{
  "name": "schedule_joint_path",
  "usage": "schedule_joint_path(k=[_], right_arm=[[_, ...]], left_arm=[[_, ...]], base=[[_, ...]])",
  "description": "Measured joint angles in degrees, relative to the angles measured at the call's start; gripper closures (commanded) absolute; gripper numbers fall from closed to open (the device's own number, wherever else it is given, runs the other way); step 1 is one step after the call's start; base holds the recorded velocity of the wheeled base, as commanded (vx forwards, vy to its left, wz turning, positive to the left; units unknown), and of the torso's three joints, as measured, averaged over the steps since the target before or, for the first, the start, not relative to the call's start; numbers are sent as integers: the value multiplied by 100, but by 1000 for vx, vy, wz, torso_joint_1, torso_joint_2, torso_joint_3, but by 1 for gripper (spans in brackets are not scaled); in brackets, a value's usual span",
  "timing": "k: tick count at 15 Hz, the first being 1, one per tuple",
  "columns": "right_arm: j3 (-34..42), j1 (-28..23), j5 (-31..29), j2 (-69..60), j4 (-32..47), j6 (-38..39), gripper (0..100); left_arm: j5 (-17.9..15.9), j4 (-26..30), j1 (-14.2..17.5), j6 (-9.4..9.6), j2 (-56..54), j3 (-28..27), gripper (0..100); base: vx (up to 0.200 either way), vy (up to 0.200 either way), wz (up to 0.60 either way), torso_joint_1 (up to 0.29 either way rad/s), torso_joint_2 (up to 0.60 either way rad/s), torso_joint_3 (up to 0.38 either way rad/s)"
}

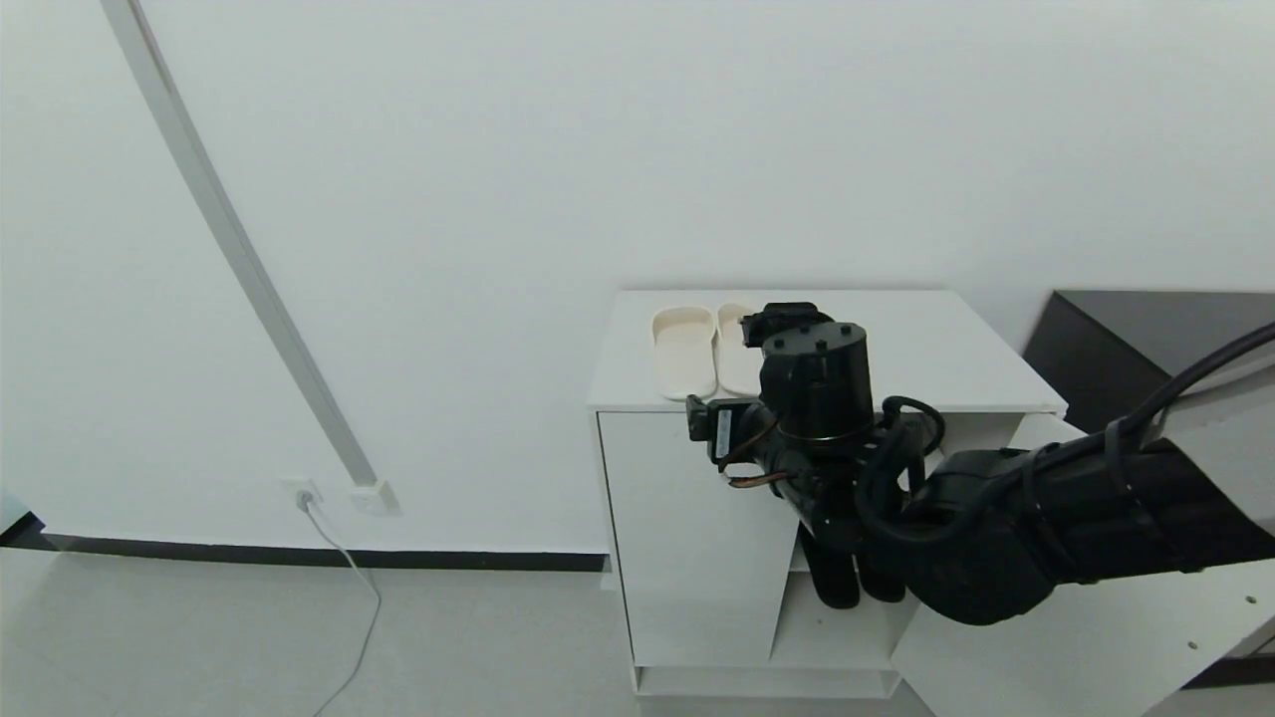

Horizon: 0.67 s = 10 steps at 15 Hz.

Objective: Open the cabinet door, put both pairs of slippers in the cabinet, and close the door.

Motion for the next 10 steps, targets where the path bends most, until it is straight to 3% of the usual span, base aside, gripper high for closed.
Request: schedule_joint_path(k=[7, 10], right_arm=[[-413, -96, -35, 446, 2, -290, 0], [-768, -160, -35, 788, -13, -394, 0]], left_arm=[[-2, 0, 0, 0, 0, 0, 100], [4, -7, 0, -5, 0, 0, 100]], base=[[200, 0, 0, 4, 5, -1], [0, 0, 0, 0, 0, 0]])
